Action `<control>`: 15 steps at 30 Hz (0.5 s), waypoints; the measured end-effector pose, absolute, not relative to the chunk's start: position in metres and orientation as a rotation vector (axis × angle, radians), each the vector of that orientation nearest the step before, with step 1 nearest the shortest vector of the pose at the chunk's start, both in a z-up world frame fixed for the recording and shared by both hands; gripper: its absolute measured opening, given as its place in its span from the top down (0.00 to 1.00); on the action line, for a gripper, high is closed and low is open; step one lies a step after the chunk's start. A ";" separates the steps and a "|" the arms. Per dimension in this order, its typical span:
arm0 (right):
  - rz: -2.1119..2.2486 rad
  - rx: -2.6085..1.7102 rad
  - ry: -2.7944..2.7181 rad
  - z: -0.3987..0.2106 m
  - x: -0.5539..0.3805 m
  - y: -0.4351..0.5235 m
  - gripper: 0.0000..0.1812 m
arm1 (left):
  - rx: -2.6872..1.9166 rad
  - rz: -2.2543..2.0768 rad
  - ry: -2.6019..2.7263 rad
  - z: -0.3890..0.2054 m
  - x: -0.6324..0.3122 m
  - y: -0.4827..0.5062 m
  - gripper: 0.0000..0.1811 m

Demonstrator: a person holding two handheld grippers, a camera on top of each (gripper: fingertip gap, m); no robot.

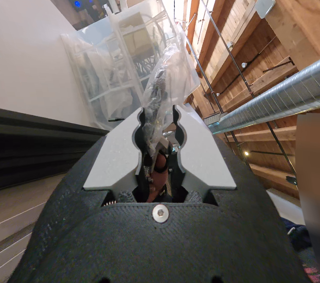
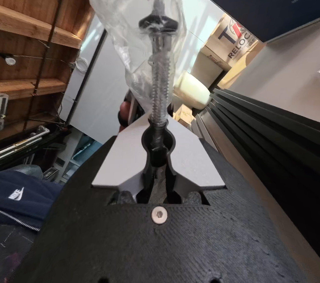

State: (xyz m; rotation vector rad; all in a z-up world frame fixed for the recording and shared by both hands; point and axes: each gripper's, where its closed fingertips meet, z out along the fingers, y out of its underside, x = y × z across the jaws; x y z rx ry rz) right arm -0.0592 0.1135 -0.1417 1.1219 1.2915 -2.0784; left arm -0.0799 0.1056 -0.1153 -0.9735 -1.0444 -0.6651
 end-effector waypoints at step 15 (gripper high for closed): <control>-2.119 1.133 1.158 -0.127 -0.069 0.106 0.99 | -0.727 -0.627 -1.038 -0.156 -0.067 0.075 0.73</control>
